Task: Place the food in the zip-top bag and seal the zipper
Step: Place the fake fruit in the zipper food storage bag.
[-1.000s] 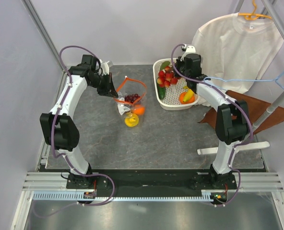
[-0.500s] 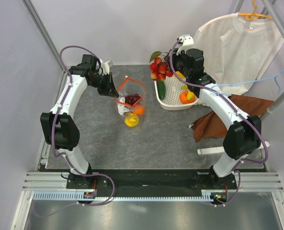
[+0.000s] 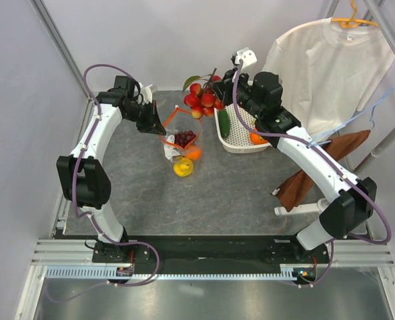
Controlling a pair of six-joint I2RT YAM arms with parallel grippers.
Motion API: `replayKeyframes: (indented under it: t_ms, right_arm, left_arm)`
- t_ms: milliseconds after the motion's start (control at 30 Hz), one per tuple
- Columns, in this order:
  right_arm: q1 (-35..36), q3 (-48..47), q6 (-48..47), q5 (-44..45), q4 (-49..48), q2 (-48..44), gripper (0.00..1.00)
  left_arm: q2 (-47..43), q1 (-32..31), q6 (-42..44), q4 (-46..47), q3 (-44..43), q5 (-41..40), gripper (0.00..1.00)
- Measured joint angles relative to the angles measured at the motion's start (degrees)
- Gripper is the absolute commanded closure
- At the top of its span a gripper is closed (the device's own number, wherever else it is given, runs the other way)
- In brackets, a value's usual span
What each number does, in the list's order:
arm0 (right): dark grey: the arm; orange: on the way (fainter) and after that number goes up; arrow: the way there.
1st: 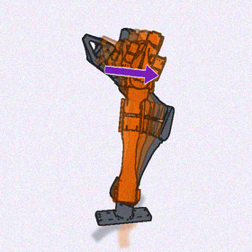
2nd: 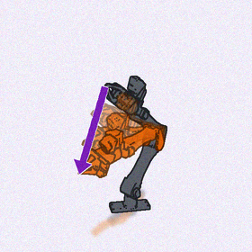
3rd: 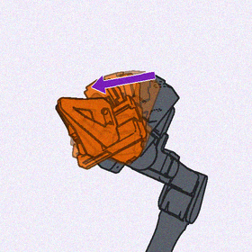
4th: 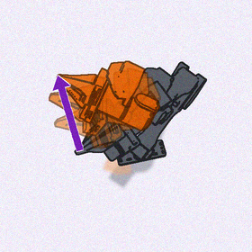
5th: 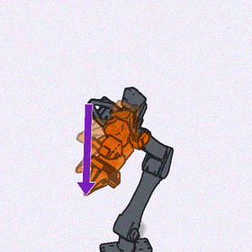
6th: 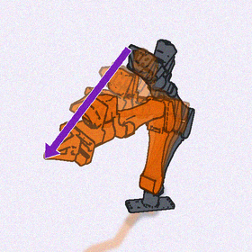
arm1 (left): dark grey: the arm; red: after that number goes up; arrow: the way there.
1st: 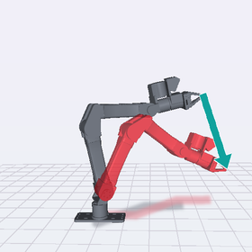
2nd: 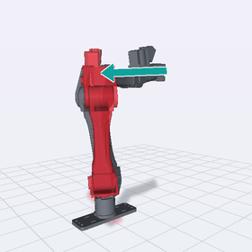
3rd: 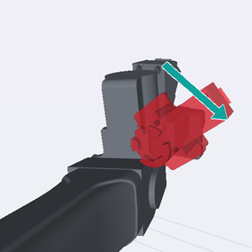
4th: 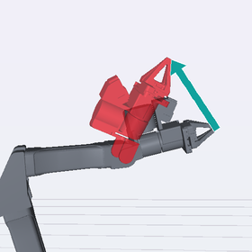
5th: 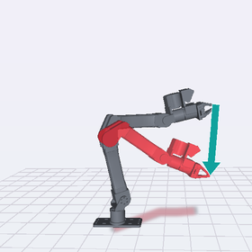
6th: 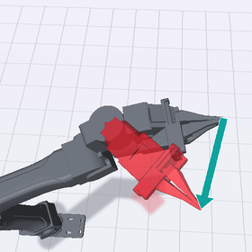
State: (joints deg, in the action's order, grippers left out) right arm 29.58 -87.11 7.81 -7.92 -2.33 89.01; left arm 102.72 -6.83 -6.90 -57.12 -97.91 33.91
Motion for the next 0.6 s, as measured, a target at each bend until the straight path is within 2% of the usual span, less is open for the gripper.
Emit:
replayKeyframes:
  t_ms: [300,600]
  right_arm:
    - [6.62,0.55,-3.61,-2.95,-0.15,-2.08,1.00]
    - [8.83,4.26,-5.25,-2.71,-0.13,1.53,1.00]
  left_arm:
    - [0.00,0.00,-0.22,0.28,0.00,1.18,0.98]
    - [0.00,0.00,-0.20,0.31,0.00,1.62,0.98]
